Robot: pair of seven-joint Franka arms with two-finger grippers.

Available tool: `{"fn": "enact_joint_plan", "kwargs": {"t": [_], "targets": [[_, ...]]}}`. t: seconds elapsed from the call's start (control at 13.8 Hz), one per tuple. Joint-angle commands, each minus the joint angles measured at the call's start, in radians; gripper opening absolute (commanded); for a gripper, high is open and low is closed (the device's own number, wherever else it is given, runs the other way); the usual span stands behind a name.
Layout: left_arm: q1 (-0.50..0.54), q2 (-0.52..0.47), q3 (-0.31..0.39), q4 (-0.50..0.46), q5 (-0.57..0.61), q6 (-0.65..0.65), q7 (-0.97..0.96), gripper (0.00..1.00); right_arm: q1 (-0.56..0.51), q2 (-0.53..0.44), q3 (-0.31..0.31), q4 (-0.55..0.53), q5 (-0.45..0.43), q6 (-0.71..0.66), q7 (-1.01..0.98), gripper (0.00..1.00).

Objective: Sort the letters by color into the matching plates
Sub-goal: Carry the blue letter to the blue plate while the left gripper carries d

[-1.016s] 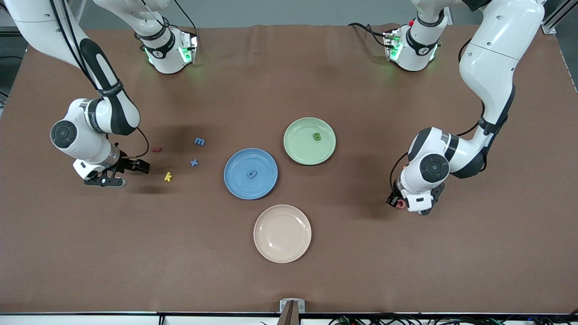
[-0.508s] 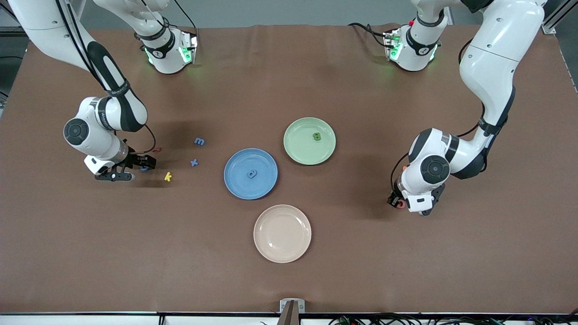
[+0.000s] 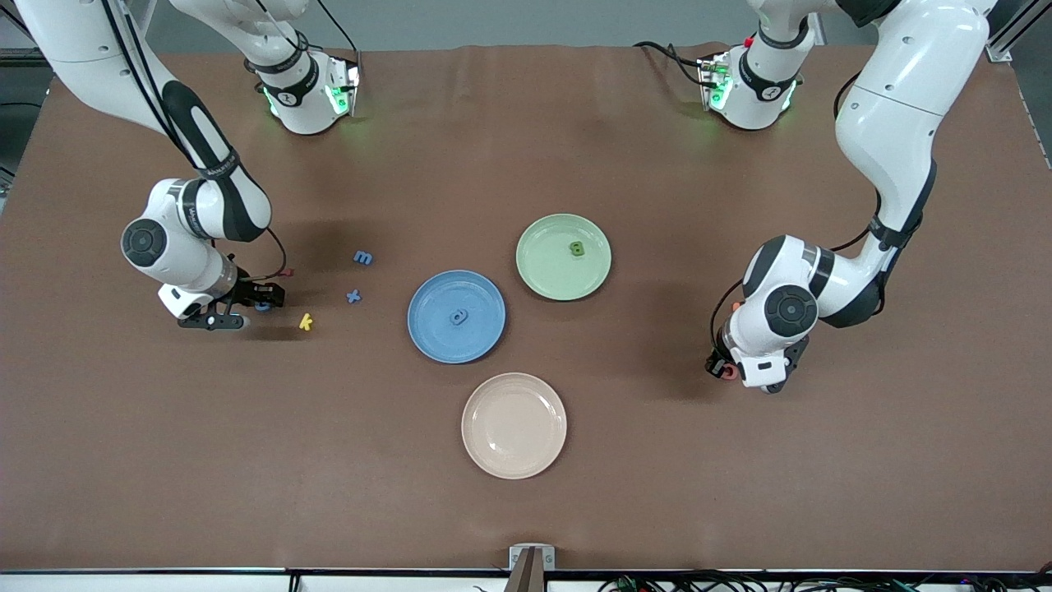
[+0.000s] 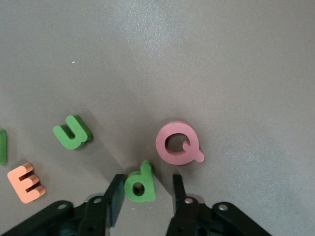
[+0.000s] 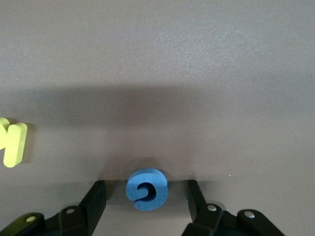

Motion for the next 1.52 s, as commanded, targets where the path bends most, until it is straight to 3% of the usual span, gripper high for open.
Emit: {"fn": "enact_joint_plan", "kwargs": {"t": [0.0, 0.29, 0.58, 0.87, 1.09, 1.45], "targets": [[-0.003, 0.008, -0.002, 0.015, 0.024, -0.009, -0.025, 0.0, -0.018, 0.015, 0.012, 0.002, -0.009, 0.022, -0.007, 0.64], [-0.009, -0.022, -0.013, 0.016, 0.023, -0.015, -0.031, 0.0, -0.018, 0.015, 0.012, 0.002, -0.007, 0.02, -0.007, 0.4], [-0.064, -0.066, -0.033, 0.016, 0.012, -0.056, -0.091, 0.0, -0.018, 0.013, 0.014, 0.007, -0.009, 0.014, 0.004, 0.05], [-0.162, -0.077, -0.052, 0.016, 0.011, -0.058, -0.227, 0.0, -0.01, -0.007, 0.058, 0.049, -0.007, -0.059, 0.085, 0.01], [-0.228, -0.075, -0.069, 0.032, 0.011, -0.058, -0.377, 0.0, -0.01, -0.056, 0.142, 0.1, -0.006, -0.206, 0.235, 0.01], [-0.306, -0.075, -0.128, 0.03, 0.015, -0.058, -0.526, 0.0, -0.009, -0.065, 0.343, 0.187, -0.006, -0.294, 0.623, 0.01]]}}
